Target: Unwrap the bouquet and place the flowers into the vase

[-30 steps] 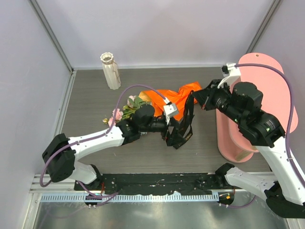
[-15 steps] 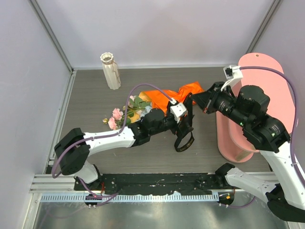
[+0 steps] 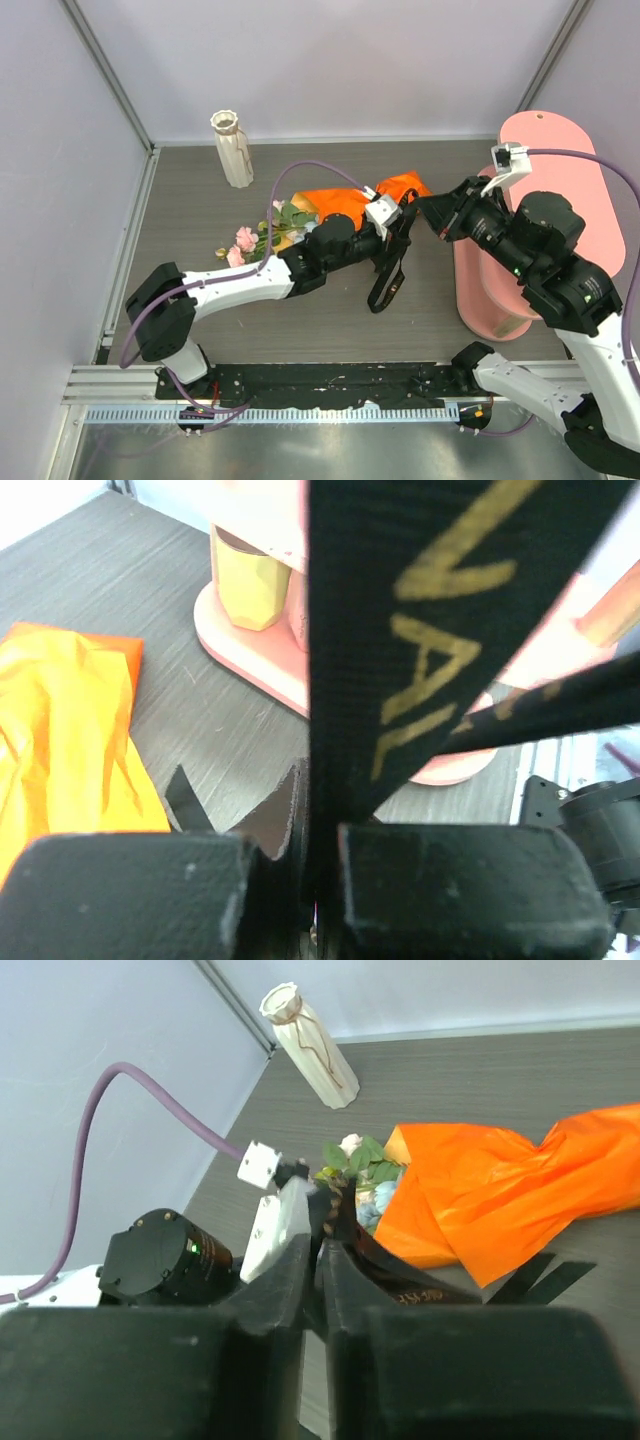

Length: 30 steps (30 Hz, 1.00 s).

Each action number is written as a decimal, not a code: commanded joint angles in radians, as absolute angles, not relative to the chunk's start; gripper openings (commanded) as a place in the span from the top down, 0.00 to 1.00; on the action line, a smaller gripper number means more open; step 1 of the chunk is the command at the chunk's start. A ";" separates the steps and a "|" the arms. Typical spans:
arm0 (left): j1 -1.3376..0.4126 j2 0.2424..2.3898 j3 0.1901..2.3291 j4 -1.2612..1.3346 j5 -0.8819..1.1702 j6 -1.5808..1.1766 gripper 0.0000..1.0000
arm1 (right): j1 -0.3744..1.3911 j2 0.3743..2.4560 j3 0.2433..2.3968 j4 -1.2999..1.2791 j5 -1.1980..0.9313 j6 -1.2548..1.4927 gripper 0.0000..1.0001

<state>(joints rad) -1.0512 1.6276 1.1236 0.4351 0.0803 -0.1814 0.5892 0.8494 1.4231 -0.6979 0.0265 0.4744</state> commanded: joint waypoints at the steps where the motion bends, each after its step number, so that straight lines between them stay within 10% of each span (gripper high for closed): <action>1: -1.019 1.551 1.245 0.304 0.103 -0.325 1.00 | 0.592 0.821 1.399 -0.647 0.099 0.483 0.60; 4: -0.945 1.481 1.282 0.131 0.170 -0.484 1.00 | 0.592 0.813 1.423 -0.699 0.233 0.463 0.22; 17: -0.068 1.210 1.684 -1.004 0.198 -0.390 1.00 | 0.592 0.758 1.404 -0.670 0.424 0.367 0.18; 22: 0.294 1.325 1.836 -0.918 0.138 -0.454 1.00 | 0.591 0.795 1.381 -0.650 0.367 0.359 0.18; 30: 0.370 1.618 2.142 -0.661 0.184 -0.588 1.00 | 0.592 0.857 1.374 -0.657 0.265 0.361 0.18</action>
